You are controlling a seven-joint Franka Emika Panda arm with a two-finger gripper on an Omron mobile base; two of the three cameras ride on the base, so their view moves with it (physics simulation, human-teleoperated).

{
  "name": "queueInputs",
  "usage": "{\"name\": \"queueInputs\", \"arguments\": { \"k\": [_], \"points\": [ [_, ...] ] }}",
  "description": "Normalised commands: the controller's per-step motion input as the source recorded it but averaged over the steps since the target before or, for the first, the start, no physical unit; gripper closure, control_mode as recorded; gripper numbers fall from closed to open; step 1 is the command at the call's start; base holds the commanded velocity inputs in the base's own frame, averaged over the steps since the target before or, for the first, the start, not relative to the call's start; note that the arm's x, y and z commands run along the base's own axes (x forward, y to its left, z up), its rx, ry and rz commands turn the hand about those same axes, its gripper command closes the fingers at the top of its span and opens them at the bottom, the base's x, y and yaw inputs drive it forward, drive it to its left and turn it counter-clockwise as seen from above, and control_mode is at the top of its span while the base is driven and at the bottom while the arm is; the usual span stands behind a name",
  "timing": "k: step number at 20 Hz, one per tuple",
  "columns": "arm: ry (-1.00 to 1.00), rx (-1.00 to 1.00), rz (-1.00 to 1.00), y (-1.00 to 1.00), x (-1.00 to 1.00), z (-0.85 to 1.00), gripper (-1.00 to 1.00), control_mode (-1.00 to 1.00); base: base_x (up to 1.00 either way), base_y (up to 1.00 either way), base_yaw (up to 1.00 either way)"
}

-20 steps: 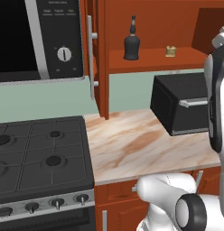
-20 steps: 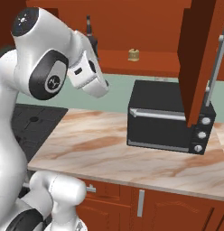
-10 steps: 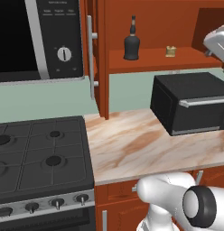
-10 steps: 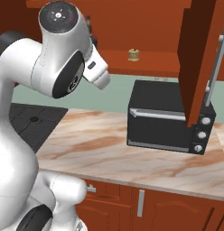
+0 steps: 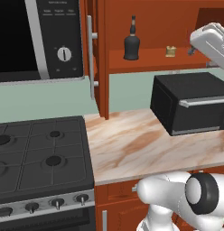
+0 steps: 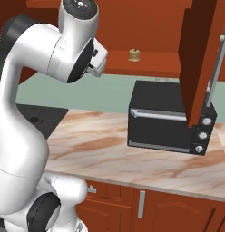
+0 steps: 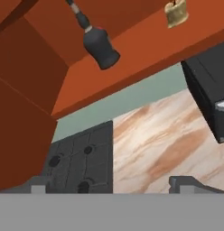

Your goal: Get the candle and the liquor from the cabinet and move them to the dining counter.

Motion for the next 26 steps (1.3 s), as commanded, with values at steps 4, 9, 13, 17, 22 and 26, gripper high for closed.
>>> {"name": "queueInputs", "arguments": {
  "k": [4, 9, 13, 17, 22, 26],
  "points": [
    [-0.17, -0.20, 0.28, 0.36, 0.20, 0.00, -1.00, -1.00, 0.00, 0.00, 0.00],
    [-0.36, -0.26, 0.22, 0.32, 0.03, -0.09, -1.00, -1.00, 0.00, 0.00, 0.00],
    [-0.21, -0.13, 0.09, 0.22, 0.29, -0.07, -1.00, -1.00, 0.00, 0.00, 0.00],
    [-0.10, -0.07, 0.06, 0.18, 0.35, 0.00, -1.00, -1.00, 0.00, 0.00, 0.00],
    [-0.02, -0.08, 0.00, 0.10, 0.30, 0.07, -1.00, -1.00, 0.00, 0.00, 0.00],
    [0.00, -0.07, 0.00, 0.00, 0.31, 0.18, -1.00, -1.00, 0.00, 0.00, 0.00]
  ]
}}
